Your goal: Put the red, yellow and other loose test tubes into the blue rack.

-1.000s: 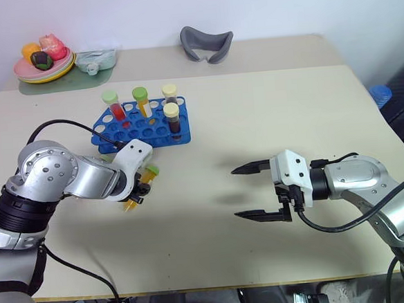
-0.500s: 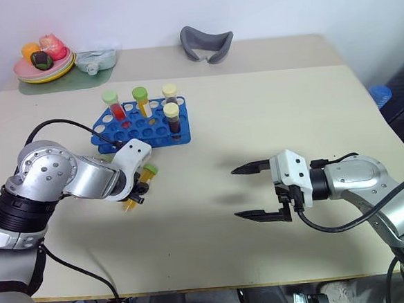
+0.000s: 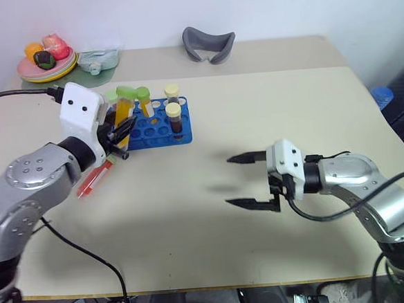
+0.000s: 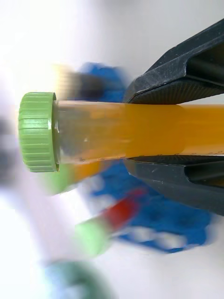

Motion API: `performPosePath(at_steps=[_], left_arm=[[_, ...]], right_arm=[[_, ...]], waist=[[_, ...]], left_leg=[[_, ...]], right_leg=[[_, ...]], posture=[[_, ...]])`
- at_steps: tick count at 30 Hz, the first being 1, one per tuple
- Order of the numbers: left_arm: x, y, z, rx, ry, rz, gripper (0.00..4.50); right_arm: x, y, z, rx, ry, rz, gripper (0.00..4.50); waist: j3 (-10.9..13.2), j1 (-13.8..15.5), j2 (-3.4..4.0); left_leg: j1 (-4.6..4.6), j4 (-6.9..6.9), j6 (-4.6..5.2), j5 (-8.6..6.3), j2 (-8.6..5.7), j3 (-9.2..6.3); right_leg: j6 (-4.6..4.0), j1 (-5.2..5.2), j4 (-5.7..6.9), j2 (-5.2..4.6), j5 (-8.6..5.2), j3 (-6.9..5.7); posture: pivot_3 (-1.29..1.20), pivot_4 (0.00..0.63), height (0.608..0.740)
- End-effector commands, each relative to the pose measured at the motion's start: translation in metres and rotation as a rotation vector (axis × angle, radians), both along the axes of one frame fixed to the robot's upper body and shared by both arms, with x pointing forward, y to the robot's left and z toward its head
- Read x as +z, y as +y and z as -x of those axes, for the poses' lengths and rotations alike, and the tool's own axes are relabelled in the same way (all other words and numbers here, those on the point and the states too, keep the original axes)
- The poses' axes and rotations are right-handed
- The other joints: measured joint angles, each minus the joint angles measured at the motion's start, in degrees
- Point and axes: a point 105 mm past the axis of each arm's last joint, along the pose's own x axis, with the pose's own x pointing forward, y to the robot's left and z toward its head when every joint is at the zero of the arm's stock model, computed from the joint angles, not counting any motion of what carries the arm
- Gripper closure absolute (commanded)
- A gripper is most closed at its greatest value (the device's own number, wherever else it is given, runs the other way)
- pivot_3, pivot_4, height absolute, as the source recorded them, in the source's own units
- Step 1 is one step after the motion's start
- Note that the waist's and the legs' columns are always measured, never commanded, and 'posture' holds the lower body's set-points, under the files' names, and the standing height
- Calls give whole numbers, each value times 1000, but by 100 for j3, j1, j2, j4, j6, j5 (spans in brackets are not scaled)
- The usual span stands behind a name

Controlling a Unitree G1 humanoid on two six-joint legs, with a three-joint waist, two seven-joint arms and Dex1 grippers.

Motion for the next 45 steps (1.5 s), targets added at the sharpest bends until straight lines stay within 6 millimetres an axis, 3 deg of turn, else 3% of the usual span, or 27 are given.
performPosePath(at_steps=[1,4,10,29,45], left_arm=[[12,5,-14,143,-254,97,3646],[-7,-10,-20,143,-312,90,3646],[-31,-11,-30,203,-359,143,3646],[-61,-26,-67,145,-370,188,3646],[-78,-13,-59,197,-354,193,3646]], right_arm=[[11,0,-17,-133,-24,-126,0],[10,3,-17,-167,-7,-193,0],[3,7,-14,-212,13,-225,0],[4,10,-12,-220,19,-244,0],[4,8,-13,-220,21,-235,0]], waist=[[-3,9,-10],[-4,10,-8],[-5,-17,-6],[-6,-18,-4],[-9,-25,1]], left_leg=[[4,4,8,-5,0,0],[-16,20,21,-13,1,-1],[-41,38,30,-18,1,-1],[-33,45,48,-28,0,-3],[-22,44,49,-28,0,-3]], right_leg=[[1,8,-5,0,0,-2],[3,6,-25,0,2,-3],[5,-7,-32,-2,3,-8],[8,-3,-18,-1,4,-9],[9,8,-18,-1,4,-8]], posture=[[0,150,740],[0,150,740],[0,150,740],[0,150,740],[0,150,740]])
